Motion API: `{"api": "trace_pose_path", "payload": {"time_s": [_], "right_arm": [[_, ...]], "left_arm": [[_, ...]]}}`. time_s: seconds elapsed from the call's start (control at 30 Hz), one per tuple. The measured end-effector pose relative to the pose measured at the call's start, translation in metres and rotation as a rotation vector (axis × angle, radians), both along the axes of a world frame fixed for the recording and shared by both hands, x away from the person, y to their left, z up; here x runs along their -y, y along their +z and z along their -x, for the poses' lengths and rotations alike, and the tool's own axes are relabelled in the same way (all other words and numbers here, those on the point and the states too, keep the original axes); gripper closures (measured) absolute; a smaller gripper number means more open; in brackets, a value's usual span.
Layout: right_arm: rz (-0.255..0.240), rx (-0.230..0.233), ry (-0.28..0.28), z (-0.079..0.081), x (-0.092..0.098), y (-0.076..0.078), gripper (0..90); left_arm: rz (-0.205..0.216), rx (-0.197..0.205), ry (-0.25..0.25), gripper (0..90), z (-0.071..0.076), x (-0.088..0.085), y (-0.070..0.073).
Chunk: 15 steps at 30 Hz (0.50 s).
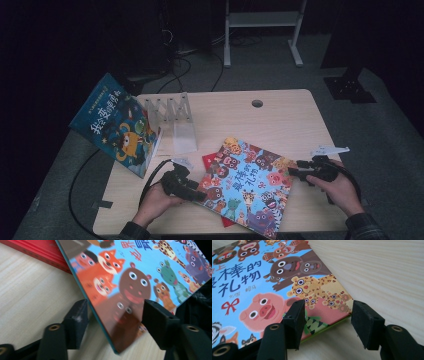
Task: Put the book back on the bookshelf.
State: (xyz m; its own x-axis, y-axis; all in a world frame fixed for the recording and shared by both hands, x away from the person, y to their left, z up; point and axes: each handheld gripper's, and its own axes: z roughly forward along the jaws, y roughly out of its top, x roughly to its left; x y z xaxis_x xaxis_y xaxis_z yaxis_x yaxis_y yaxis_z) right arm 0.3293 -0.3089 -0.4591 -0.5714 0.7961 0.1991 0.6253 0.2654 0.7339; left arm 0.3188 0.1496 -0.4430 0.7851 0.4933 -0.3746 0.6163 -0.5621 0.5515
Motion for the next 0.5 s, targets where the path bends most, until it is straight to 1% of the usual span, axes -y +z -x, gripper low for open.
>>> {"api": "trace_pose_path", "payload": {"time_s": [0.07,0.13,0.27,0.33,0.4,0.5], "right_arm": [[-0.001,0.002,0.0,-0.004,-0.003,0.0,43.2],[0.001,0.0,0.003,-0.009,-0.006,0.0,43.2],[-0.004,0.003,0.013,-0.019,-0.011,-0.001,43.2],[-0.001,0.004,0.017,-0.025,-0.015,-0.001,43.1],[-0.002,0.003,0.019,-0.029,-0.018,-0.001,43.0],[-0.012,0.007,0.023,-0.035,-0.023,-0.002,42.9]], "left_arm": [[0.002,0.009,0.008,34.1,-0.002,0.0,-0.001],[0.002,0.014,0.028,30.9,-0.003,0.0,-0.001],[0.004,0.019,0.055,26.4,-0.007,-0.001,-0.002],[0.01,0.025,0.068,25.1,-0.01,-0.002,-0.002],[0.015,0.021,0.077,24.2,-0.013,-0.002,-0.003],[0.018,0.024,0.088,23.2,-0.017,-0.001,-0.004]]}}
